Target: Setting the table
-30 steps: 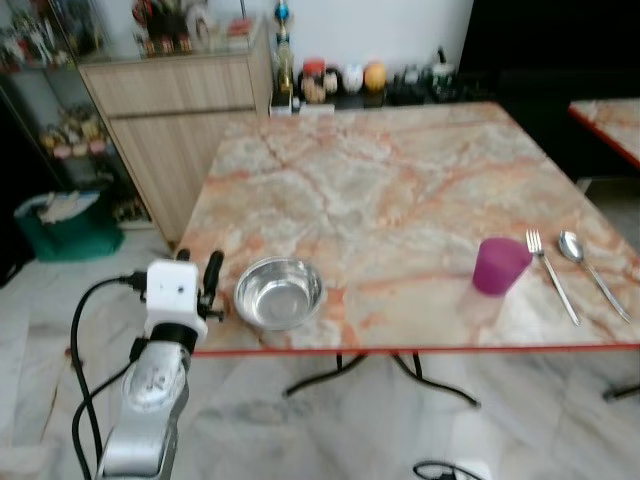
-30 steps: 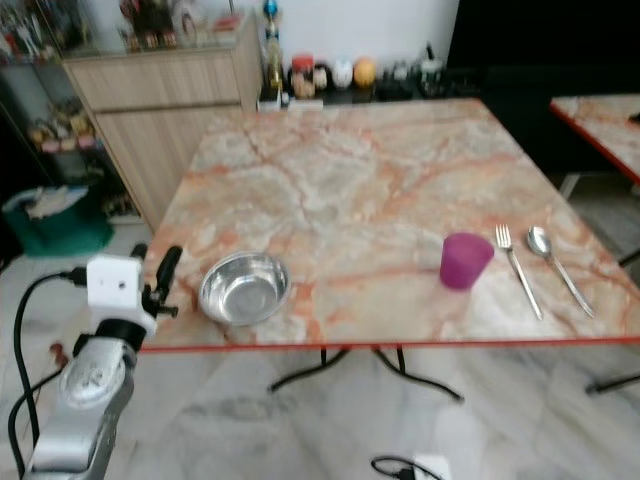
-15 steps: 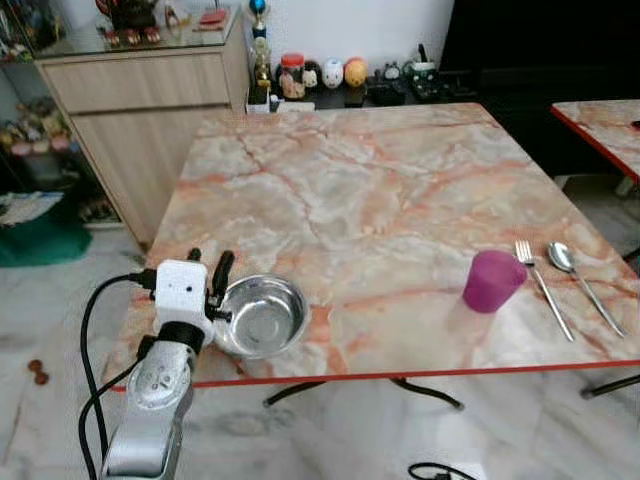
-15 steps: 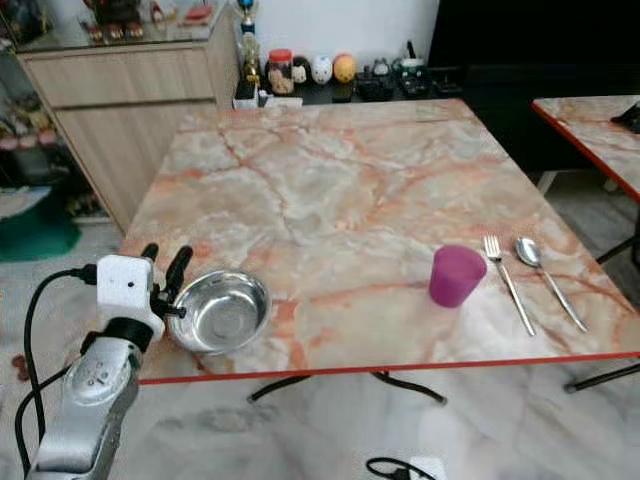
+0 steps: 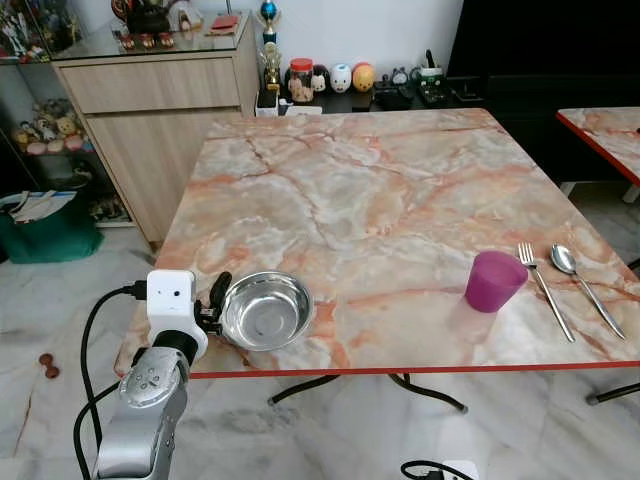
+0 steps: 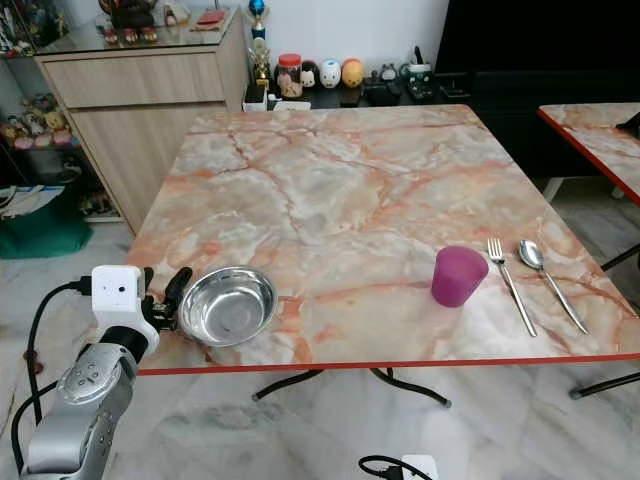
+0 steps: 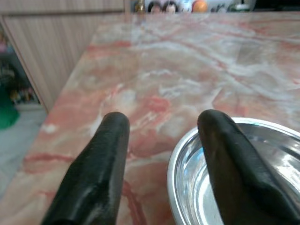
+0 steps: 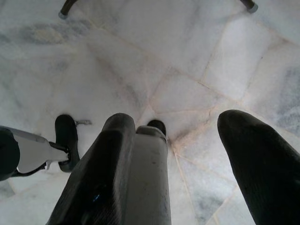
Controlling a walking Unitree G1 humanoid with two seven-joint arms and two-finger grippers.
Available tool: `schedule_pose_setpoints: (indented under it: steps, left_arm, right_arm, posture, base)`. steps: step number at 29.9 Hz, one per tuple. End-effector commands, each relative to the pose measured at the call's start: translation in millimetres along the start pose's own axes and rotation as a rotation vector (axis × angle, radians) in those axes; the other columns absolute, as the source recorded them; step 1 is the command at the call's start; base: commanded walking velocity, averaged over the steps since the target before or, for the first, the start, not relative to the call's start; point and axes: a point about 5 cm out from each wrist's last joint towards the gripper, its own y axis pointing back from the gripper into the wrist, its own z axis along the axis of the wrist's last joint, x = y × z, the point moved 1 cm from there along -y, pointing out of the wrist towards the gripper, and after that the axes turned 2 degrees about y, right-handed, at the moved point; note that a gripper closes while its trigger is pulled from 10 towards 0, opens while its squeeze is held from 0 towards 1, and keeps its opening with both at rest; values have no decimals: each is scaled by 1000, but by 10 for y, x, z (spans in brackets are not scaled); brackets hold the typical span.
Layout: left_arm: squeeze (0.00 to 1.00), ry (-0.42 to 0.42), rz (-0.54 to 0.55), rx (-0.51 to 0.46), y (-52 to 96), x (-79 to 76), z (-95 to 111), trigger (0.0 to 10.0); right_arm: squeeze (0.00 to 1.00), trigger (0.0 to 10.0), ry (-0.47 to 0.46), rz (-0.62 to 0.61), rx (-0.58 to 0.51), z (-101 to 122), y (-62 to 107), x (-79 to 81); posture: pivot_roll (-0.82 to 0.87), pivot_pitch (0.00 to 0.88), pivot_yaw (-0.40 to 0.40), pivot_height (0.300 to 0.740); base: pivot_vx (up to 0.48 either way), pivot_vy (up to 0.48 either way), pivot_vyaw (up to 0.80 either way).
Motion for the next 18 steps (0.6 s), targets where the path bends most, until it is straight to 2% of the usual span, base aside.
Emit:
schedule_pose_setpoints:
  steps: [1, 7, 8, 18]
  left_arm:
    - [1000, -1, 5, -5, -39, 23, 125, 10000]
    - [1000, -8, -29, 26, -77, -25, 156, 10000]
    - [0, -8, -37, 41, -81, -43, 153, 10000]
    - [0, 27, -78, 148, -72, -109, 65, 10000]
  right_arm:
    - [0, 10000, 10, 6, 1, 16, -6, 13]
    - [0, 10000, 11, 7, 4, 13, -6, 14]
    - [0, 10000, 10, 8, 4, 14, -6, 14]
    - [0, 10000, 2, 18, 5, 19, -9, 29]
  posture:
    - [42, 0, 7, 740]
    - [40, 0, 9, 740]
    - [38, 0, 10, 740]
    - [39, 0, 12, 740]
  base:
    - [0, 0, 0]
    - [0, 0, 0]
    - [0, 0, 0]
    - [0, 0, 0]
